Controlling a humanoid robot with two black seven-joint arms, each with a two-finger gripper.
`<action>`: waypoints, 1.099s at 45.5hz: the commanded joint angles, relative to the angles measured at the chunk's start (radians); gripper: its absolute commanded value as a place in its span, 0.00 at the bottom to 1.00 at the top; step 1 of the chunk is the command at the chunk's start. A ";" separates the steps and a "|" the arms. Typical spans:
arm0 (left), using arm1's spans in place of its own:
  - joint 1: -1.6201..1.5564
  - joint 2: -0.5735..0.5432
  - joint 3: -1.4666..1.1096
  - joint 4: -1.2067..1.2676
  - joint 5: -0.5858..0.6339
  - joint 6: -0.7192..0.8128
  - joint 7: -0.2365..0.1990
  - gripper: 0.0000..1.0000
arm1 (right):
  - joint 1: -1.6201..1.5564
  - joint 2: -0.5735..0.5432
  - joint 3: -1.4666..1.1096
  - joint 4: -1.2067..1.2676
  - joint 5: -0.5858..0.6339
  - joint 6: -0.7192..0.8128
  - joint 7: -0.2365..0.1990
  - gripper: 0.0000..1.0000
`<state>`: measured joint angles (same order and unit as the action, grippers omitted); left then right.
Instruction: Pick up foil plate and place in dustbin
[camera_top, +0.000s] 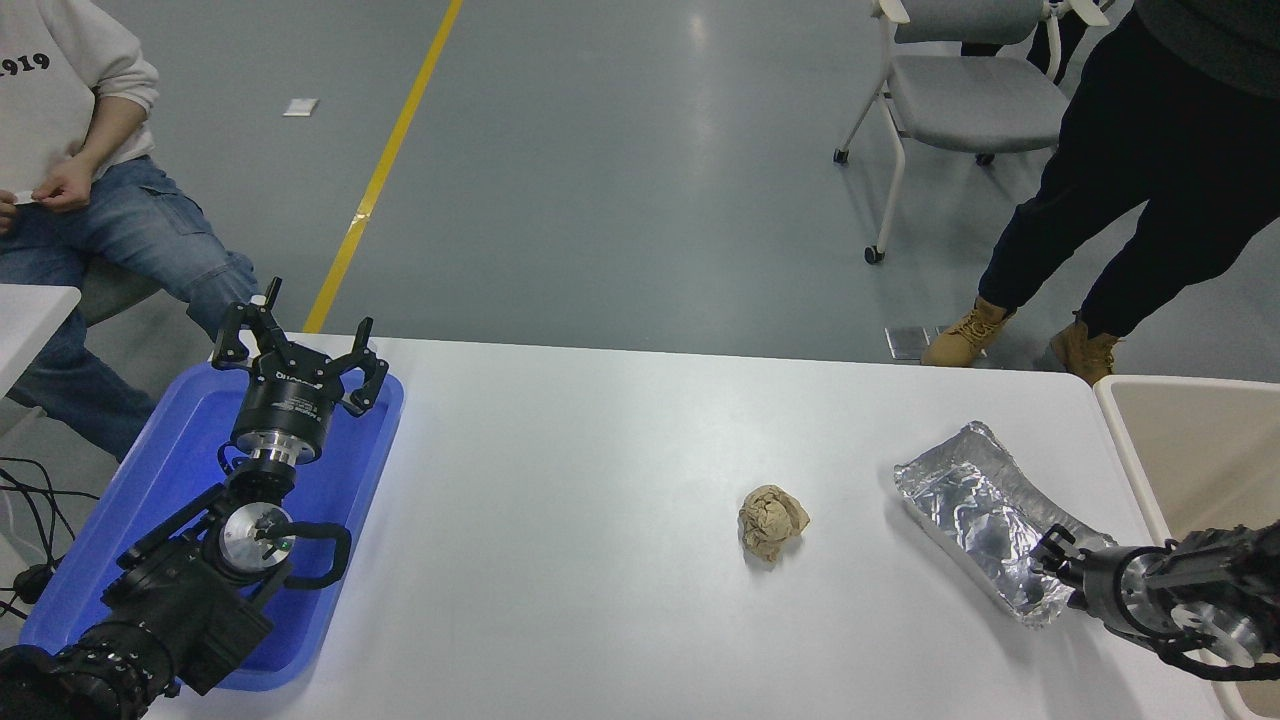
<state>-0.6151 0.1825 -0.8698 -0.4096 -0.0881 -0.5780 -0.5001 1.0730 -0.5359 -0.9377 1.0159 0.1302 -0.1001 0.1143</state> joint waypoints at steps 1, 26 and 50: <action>0.000 0.000 0.000 0.000 0.001 0.000 0.000 1.00 | -0.011 0.004 0.002 -0.004 -0.043 -0.010 0.002 0.00; -0.002 0.000 0.000 0.000 0.001 0.000 0.000 1.00 | 0.154 -0.076 -0.113 0.049 -0.043 0.045 0.002 0.00; 0.000 0.000 0.000 0.000 0.001 0.000 0.000 1.00 | 0.830 -0.133 -0.501 0.170 -0.072 0.443 -0.010 0.00</action>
<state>-0.6160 0.1826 -0.8698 -0.4098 -0.0875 -0.5784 -0.5001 1.6088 -0.6594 -1.2898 1.1546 0.0828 0.1579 0.1118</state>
